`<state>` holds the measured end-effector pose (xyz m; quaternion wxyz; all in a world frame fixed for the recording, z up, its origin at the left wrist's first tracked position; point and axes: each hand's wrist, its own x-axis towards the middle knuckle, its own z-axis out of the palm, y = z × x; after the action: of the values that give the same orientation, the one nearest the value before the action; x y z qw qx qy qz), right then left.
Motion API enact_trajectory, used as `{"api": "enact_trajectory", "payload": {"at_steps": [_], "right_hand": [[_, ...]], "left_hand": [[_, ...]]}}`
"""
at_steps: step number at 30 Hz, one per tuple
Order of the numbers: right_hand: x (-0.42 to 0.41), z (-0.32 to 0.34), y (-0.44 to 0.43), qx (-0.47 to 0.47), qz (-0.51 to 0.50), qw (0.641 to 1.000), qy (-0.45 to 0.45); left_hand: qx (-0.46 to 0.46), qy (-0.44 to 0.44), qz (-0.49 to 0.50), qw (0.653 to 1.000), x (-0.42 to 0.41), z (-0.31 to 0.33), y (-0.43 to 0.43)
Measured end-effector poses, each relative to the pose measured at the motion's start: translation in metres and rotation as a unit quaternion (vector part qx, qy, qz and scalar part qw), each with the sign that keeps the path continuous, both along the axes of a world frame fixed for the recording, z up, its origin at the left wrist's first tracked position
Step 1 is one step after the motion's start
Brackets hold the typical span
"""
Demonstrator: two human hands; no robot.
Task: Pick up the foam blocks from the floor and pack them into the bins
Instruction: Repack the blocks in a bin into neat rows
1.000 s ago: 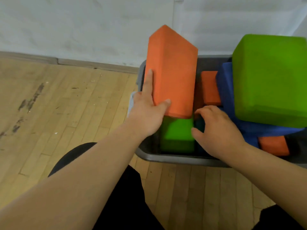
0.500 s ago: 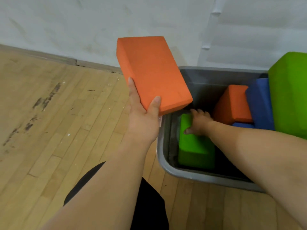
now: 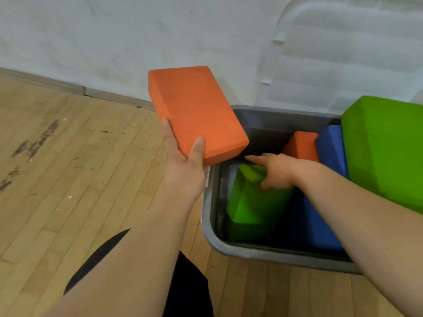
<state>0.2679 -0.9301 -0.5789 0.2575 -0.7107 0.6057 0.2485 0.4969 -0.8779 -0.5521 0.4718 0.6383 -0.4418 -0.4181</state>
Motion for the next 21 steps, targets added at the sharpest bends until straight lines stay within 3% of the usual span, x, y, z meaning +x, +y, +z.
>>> {"api": "enact_trajectory", "payload": {"at_steps": [5, 9, 12, 14, 18, 21], "right_hand": [[0.001, 0.026, 0.018, -0.007, 0.01, 0.999, -0.039], [0.003, 0.033, 0.034, -0.114, -0.09, 0.983, -0.116], [0.007, 0.036, 0.047, -0.201, -0.172, 0.963, -0.046], [0.01, 0.03, 0.058, -0.231, -0.174, 0.957, -0.012], [0.018, 0.008, 0.089, -0.153, -0.065, 0.984, 0.064], [0.008, -0.005, 0.092, -0.167, -0.09, 0.975, 0.114]], "left_hand": [[0.007, 0.012, 0.006, 1.0, -0.001, 0.0, 0.0], [0.007, 0.016, 0.009, 1.0, -0.003, 0.001, -0.002], [0.008, 0.012, 0.012, 1.0, -0.004, 0.001, -0.002], [0.01, 0.01, 0.016, 1.0, -0.005, 0.001, -0.004], [0.017, -0.004, 0.009, 1.0, -0.009, 0.002, -0.008], [0.015, -0.025, -0.001, 1.0, -0.012, 0.006, -0.006]]}}
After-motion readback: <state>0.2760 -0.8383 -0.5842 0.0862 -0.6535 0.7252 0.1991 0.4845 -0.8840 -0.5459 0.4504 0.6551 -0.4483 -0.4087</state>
